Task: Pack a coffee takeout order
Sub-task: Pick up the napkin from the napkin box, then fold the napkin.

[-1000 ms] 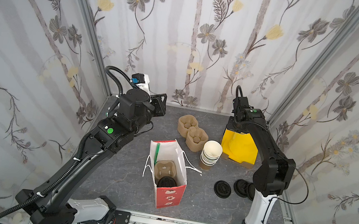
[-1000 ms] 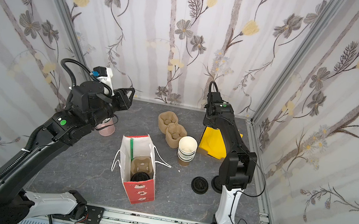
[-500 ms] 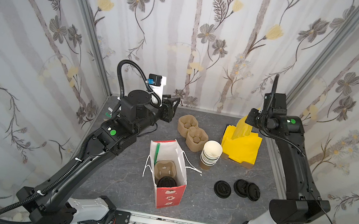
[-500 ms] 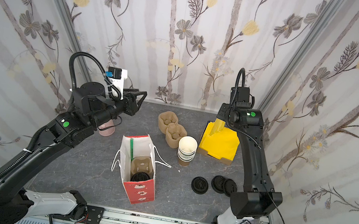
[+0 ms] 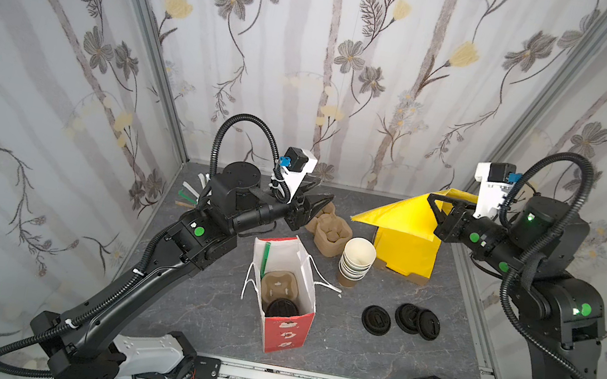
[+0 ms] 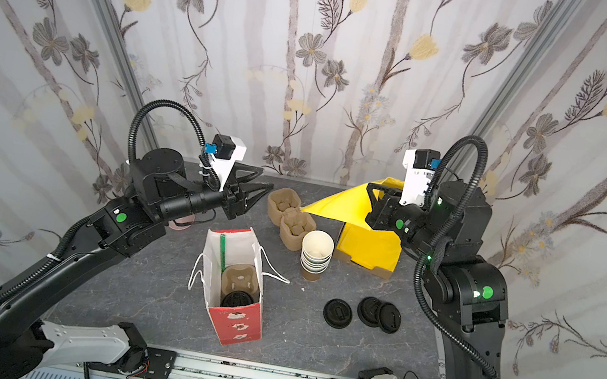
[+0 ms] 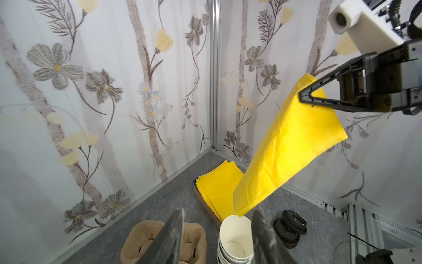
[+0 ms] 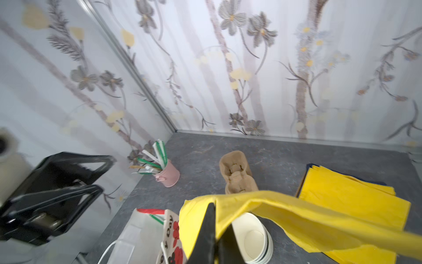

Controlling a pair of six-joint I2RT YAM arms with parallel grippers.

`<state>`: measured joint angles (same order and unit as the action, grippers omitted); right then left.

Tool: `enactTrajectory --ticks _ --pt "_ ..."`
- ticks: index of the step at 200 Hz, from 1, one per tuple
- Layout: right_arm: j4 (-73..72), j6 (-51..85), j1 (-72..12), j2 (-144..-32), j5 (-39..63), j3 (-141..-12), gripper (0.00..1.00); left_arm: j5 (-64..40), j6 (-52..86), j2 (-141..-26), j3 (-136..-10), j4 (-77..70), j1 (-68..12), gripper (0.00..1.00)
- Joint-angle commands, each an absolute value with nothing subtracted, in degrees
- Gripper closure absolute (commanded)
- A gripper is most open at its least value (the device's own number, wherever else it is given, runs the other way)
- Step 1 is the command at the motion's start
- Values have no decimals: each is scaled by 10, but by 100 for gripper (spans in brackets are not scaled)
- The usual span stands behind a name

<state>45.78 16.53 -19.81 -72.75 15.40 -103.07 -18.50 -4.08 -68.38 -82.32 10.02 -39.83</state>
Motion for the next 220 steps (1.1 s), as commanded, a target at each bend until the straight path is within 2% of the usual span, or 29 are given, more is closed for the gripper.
enactTrajectory --ticks 1,40,56,81,105,144,166,187,220 --pt "397 117 -231 -704 218 -993 100 -272 -55 -676 -824 73 -401 52" --pt "294 39 -294 -642 260 -895 100 -393 9 -665 -816 73 -405 38" --pt "266 12 -315 -633 303 -871 100 -415 42 -665 -803 73 -414 35" --pt "234 -20 -343 -633 361 -844 100 -451 78 -661 -769 75 -420 24" --pt "224 -47 -366 -646 375 -842 100 -477 90 -652 -748 76 -420 22" --pt "221 -61 -388 -673 369 -863 100 -523 100 -647 -729 76 -420 26" --pt "237 -81 -394 -681 353 -873 100 -509 91 -641 -726 76 -420 24" --pt "285 -118 -397 -688 315 -884 100 -438 59 -626 -725 76 -420 23" --pt "330 -148 -408 -692 219 -879 100 -311 0 -603 -715 93 -417 31"
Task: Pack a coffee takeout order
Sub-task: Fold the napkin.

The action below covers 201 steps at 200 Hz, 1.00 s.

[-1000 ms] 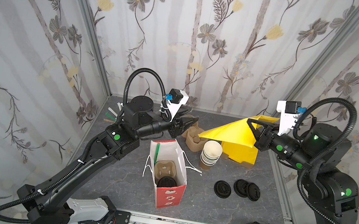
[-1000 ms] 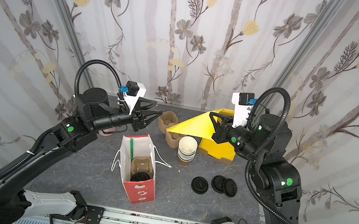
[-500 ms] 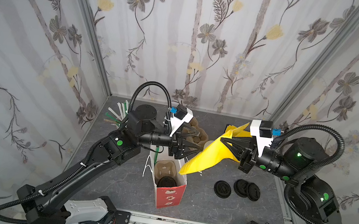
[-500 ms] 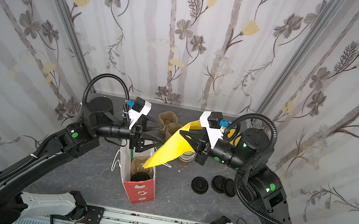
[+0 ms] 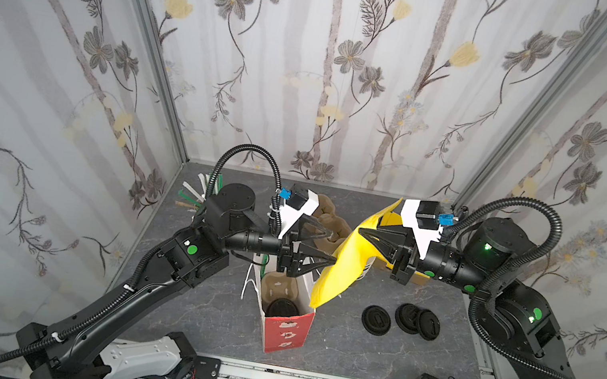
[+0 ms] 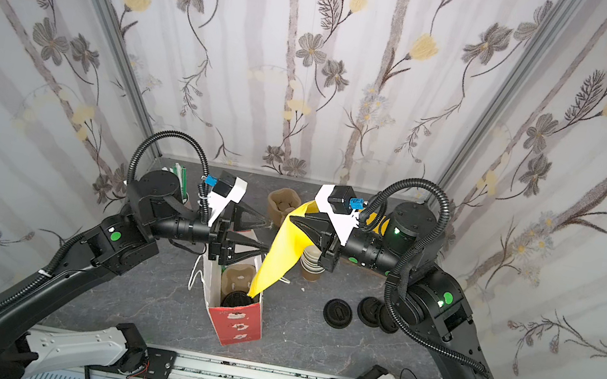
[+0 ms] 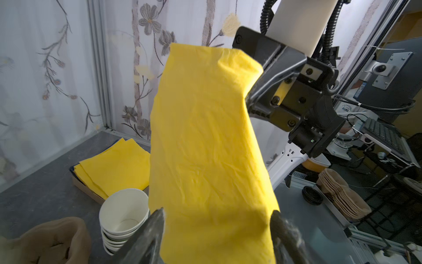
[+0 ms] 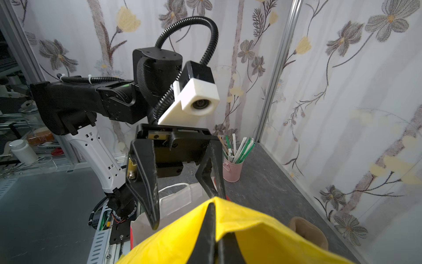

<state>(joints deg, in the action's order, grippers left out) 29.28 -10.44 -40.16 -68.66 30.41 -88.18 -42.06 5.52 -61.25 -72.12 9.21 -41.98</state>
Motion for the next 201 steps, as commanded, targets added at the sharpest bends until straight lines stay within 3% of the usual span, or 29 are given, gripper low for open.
enactTrajectory --ticks 1,16,54,78,112,167,201 --pt "331 -148 -409 -692 215 -879 100 -308 -1 -602 -716 93 -417 31" --pt "338 -152 -417 -697 181 -880 100 -312 -7 -604 -720 101 -416 30" --pt "289 -137 -436 -701 228 -888 100 -413 14 -623 -716 100 -417 23" --pt "272 -134 -453 -712 229 -893 100 -469 30 -639 -718 100 -420 24" --pt "256 -134 -464 -722 237 -904 100 -456 19 -632 -712 101 -420 47" --pt "246 -133 -466 -735 210 -913 100 -467 22 -625 -701 101 -420 100" --pt "252 -135 -466 -740 154 -908 100 -459 18 -618 -708 100 -420 100"
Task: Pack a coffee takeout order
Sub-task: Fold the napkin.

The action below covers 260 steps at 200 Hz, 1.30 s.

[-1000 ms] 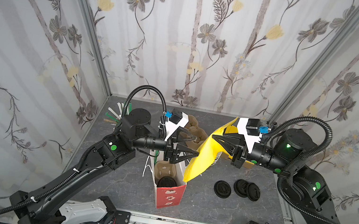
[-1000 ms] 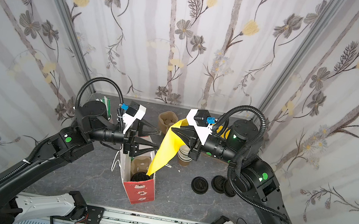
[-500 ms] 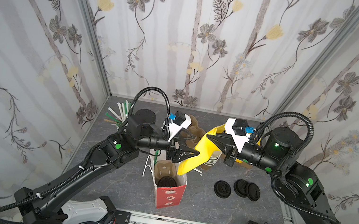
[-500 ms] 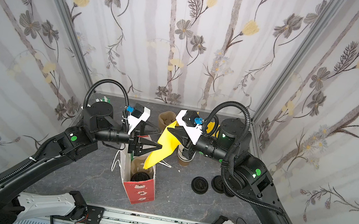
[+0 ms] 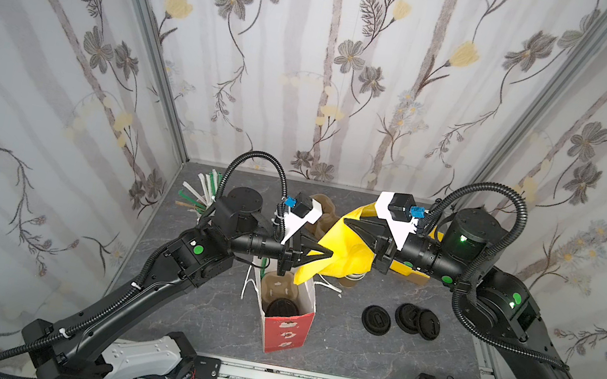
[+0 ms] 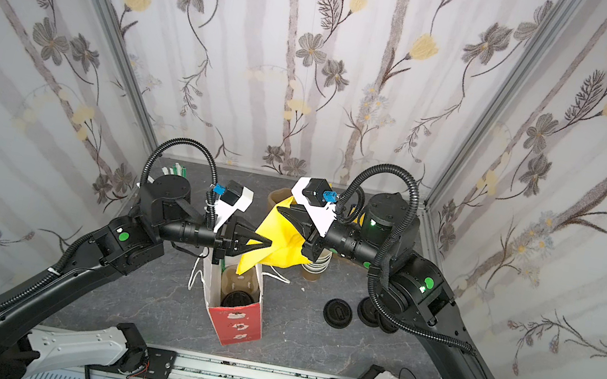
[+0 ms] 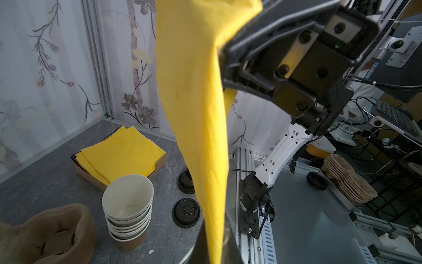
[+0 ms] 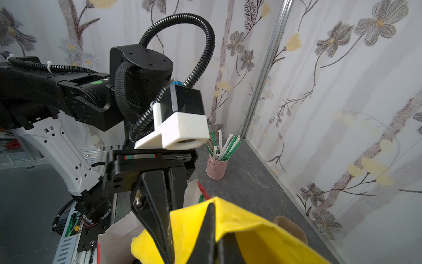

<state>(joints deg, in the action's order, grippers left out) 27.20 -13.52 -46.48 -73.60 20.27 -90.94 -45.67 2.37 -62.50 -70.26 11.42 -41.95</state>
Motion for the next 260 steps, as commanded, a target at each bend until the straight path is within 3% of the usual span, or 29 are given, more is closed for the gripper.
enactTrajectory --ticks 1,13,26,56,91,112,138,176,217,242,260 --pt "253 -135 -466 -740 151 -908 100 -458 18 -617 -708 100 -420 100" --pt "254 -131 -466 -738 118 -907 100 -449 18 -612 -708 101 -420 100" --pt "254 -116 -466 -727 92 -901 73 -433 18 -607 -708 100 -420 100" --pt "254 -86 -466 -660 54 -858 37 -388 51 -605 -704 99 -423 100" --pt "251 -59 -466 -561 -33 -804 21 -320 99 -581 -679 80 -426 100" --pt "261 -64 -485 -564 35 -831 14 -324 121 -567 -667 56 -427 100" --pt "312 -121 -534 -648 72 -895 6 -374 107 -562 -661 45 -426 100" --pt "384 -204 -565 -755 84 -965 1 -400 72 -554 -653 45 -426 100" --pt "430 -223 -566 -785 81 -942 4 -397 57 -547 -653 43 -426 100" --pt "407 -215 -569 -783 82 -916 14 -402 52 -545 -651 42 -426 100" --pt "399 -212 -570 -786 98 -915 34 -400 47 -543 -648 42 -426 100"
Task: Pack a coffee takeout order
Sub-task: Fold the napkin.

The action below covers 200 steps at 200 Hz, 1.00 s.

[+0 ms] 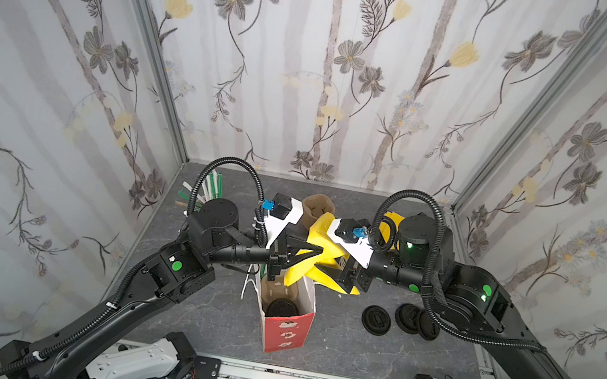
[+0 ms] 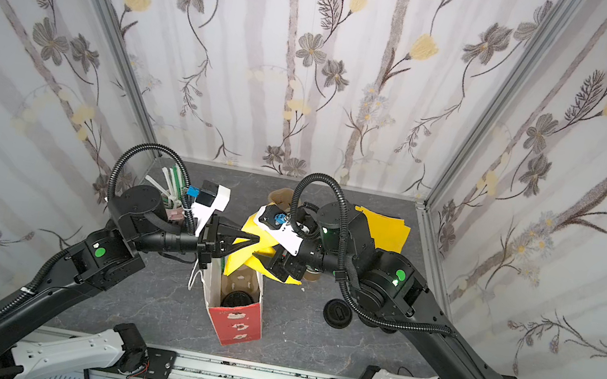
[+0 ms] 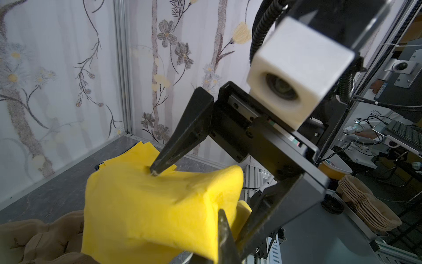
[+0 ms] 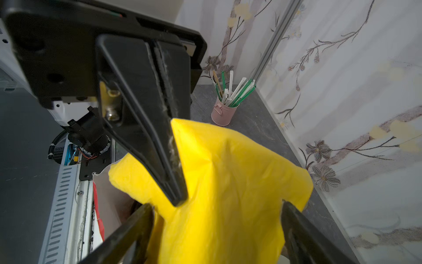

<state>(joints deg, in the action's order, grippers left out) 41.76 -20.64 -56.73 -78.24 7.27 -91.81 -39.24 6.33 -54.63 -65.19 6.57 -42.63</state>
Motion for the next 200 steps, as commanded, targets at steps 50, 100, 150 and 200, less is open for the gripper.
enactTrajectory --ticks 50,100,150,200 --pt "410 -209 -571 -797 122 -919 82 -397 57 -544 -653 38 -426 100" --pt "385 -171 -570 -782 147 -913 100 -315 52 -525 -656 26 -428 36" --pt "274 11 -572 -730 134 -845 100 -68 42 -442 -626 -39 -427 21" --pt "105 262 -647 -709 34 -754 100 278 126 -324 -498 -169 -427 21"
